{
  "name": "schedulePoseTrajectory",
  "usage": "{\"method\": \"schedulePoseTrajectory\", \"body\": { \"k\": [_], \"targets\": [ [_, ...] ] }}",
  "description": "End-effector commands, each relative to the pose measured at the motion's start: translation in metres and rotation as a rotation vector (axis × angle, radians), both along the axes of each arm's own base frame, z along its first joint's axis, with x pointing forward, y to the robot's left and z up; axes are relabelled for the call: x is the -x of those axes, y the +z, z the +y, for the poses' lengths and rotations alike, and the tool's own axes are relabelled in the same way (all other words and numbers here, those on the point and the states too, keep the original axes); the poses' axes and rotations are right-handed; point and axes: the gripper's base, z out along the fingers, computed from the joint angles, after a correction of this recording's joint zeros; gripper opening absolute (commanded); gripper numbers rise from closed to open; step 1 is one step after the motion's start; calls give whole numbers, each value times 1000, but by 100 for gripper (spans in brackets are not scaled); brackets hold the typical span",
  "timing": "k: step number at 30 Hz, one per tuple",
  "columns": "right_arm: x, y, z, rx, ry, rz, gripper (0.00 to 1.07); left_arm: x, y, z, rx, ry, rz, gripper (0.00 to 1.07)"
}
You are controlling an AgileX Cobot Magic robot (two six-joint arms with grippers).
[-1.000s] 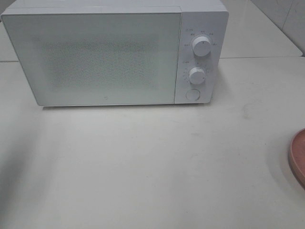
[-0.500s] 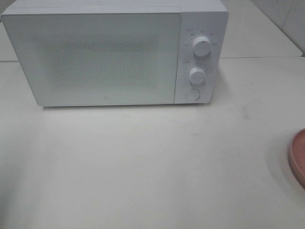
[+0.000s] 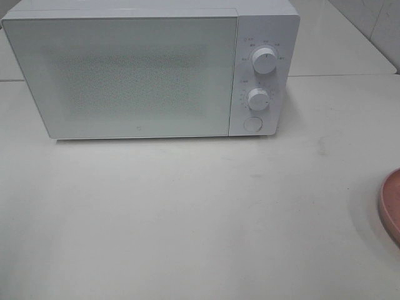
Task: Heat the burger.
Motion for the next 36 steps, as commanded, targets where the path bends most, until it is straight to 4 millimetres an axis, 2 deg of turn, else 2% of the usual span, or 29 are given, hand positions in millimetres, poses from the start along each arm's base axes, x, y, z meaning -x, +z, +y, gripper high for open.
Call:
{"method": "schedulePoseTrajectory", "body": {
  "k": [1, 2, 5, 8, 11, 36],
  "targets": [
    [4, 0, -1, 1, -9, -43, 75, 15, 0, -1, 4, 23, -86, 98],
    [4, 0, -1, 1, -9, -43, 75, 24, 1, -1, 1, 36, -138, 98],
    [4, 0, -1, -1, -10, -43, 75, 28, 2, -1, 1, 40, -164, 98],
    [4, 0, -1, -1, -10, -43, 75, 45, 2, -2, -8, 39, -271, 98],
    [4, 0, -1, -1, -10, -43, 75, 53, 2, -3, -12, 39, -324, 98],
    [3, 1, -1, 1, -9, -37, 75, 53, 2, -4, -6, 36, -324, 98]
  ]
}}
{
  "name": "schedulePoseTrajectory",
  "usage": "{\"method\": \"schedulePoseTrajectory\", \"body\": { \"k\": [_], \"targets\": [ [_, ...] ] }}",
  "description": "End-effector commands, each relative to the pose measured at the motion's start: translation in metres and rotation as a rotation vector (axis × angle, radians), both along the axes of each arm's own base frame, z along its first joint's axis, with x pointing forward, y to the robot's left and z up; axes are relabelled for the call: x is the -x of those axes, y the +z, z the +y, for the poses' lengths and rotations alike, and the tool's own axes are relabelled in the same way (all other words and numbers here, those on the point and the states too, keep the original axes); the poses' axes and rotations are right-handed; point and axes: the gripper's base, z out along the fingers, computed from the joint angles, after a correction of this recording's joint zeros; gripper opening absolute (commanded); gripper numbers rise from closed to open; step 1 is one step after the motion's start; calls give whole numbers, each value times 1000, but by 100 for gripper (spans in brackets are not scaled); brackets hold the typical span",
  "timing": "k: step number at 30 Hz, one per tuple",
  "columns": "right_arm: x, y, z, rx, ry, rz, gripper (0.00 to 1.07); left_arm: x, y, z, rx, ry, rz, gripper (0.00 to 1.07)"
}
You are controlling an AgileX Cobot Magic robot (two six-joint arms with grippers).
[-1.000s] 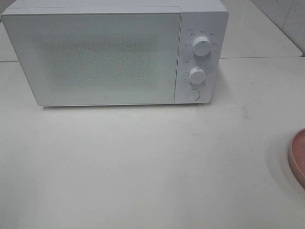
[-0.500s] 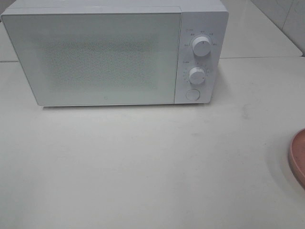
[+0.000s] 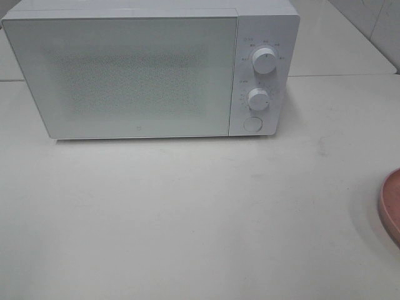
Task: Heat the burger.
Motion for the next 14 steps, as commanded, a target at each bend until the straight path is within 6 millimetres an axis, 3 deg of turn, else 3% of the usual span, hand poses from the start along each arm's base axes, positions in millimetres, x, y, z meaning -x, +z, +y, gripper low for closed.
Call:
{"method": "schedulePoseTrajectory", "body": {
  "k": [1, 14],
  "targets": [
    [3, 1, -1, 1, -9, -37, 75, 4, 0, -1, 9, 0, -28, 98],
    [3, 1, -1, 1, -9, -37, 75, 4, 0, -1, 9, 0, -29, 98]
  ]
}}
